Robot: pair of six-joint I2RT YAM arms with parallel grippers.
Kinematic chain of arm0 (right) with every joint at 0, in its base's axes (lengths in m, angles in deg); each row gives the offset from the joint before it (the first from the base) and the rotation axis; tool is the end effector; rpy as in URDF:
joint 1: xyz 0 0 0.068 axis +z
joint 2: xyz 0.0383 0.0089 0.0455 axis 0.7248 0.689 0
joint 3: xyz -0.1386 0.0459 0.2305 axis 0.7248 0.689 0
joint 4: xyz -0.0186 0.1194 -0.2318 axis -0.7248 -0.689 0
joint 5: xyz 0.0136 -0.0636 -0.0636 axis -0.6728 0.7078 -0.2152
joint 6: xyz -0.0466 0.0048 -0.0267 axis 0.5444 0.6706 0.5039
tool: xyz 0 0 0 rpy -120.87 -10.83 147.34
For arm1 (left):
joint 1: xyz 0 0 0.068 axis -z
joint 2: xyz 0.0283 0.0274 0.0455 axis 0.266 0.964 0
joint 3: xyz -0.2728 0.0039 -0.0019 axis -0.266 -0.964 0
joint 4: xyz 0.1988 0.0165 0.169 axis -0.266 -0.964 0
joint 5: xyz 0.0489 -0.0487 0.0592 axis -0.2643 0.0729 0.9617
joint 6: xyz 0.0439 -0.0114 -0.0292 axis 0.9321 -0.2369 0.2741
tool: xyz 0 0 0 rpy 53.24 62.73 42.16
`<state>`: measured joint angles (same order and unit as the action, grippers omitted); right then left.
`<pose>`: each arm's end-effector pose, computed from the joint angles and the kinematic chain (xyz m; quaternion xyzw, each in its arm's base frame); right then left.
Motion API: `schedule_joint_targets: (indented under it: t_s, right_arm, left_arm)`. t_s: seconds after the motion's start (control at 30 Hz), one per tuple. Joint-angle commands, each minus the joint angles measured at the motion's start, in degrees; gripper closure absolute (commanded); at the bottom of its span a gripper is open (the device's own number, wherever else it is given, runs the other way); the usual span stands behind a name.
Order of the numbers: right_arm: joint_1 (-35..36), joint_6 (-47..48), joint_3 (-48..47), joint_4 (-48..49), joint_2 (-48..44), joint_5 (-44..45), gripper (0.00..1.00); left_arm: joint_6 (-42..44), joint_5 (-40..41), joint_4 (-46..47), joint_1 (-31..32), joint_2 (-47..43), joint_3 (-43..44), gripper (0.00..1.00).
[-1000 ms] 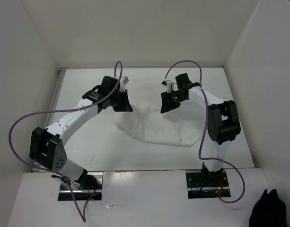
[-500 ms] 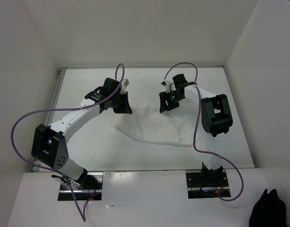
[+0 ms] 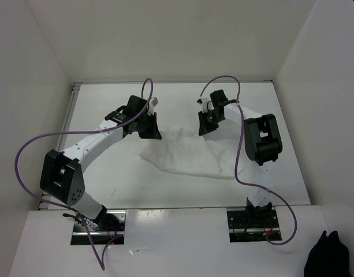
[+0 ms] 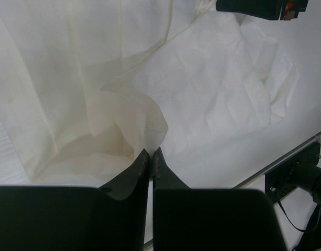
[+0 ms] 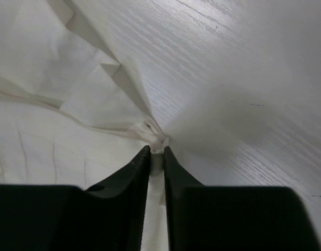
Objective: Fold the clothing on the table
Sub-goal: Fold the skirt
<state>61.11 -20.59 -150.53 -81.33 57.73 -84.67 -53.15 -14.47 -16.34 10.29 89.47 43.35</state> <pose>0.4077 0.1226 0.1605 -0.2196 0.9293 0.2318 0.1856 0.3045 -0.1558 0.2807 0.0053 0.9237 -0.2681 0.2737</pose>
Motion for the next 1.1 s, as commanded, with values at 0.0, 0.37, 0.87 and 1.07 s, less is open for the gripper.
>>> schedule_joint_targets:
  t_s: [0.0,0.37,0.87,1.07]
  right_arm:
    - [0.55,0.02,-1.31,2.68,-0.77,0.95,0.86]
    - [0.55,9.68,-1.77,-1.97,-17.44,-7.3,1.0]
    - [-1.56,24.98,19.08,-22.45,-56.75,-3.44,1.0]
    - [-4.72,17.35,21.45,-14.66,-57.98,-2.13,1.0]
  left_arm:
    - [-0.72,-0.19,1.13,0.21,0.59,1.53,0.95]
    - [-0.19,7.71,0.08,0.21,-5.2,0.39,1.0]
    - [2.09,1.14,0.52,0.74,-16.37,-9.81,1.0]
    - [4.55,1.21,0.42,0.74,-12.86,-5.95,1.0]
